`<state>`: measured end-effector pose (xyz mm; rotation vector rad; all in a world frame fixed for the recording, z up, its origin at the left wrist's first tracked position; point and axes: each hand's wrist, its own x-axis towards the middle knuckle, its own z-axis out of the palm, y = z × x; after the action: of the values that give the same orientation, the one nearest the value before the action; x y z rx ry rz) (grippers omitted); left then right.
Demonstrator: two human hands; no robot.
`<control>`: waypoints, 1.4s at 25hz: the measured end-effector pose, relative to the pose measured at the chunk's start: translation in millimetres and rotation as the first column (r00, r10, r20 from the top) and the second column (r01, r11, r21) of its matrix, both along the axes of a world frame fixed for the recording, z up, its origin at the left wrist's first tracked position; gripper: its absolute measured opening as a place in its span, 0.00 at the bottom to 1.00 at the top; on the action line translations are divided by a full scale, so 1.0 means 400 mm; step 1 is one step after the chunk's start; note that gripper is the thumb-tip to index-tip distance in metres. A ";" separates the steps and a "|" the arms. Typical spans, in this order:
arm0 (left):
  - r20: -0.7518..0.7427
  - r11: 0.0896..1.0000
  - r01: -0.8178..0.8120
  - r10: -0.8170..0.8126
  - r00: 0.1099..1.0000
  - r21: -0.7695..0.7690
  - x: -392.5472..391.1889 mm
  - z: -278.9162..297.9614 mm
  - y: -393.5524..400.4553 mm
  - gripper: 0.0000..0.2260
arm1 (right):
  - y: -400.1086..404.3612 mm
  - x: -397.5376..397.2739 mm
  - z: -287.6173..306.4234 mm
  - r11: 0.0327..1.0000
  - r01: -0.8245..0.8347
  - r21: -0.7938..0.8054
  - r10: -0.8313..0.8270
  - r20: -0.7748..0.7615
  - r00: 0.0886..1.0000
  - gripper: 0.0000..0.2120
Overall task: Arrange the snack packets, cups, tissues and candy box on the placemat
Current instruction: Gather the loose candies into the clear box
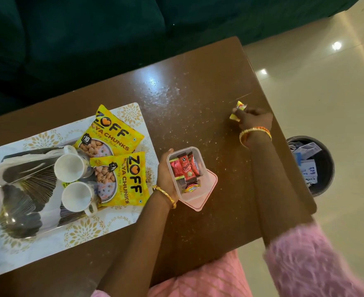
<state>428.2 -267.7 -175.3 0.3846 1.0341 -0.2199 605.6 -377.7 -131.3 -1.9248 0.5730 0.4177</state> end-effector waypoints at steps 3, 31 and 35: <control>0.027 1.000 0.006 -0.006 1.000 -0.028 -0.019 -0.001 -0.014 0.21 | -0.034 -0.166 0.033 0.968 -0.222 0.114 0.223 -0.001 0.975 0.06; -0.122 0.986 -0.131 0.118 0.986 -0.105 -0.240 -0.032 -0.104 0.21 | -0.092 -0.366 -0.003 0.509 -0.804 -0.306 0.857 0.089 0.508 0.08; -0.031 0.976 -0.136 0.133 0.991 -0.168 -0.214 -0.006 -0.110 0.18 | -0.092 -0.443 0.053 0.423 -0.825 -0.375 0.895 0.315 0.316 0.18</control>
<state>342.6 -311.6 -177.8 0.1570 1.0475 -0.1887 428.6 -414.5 -110.1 -2.2404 -0.9099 0.5362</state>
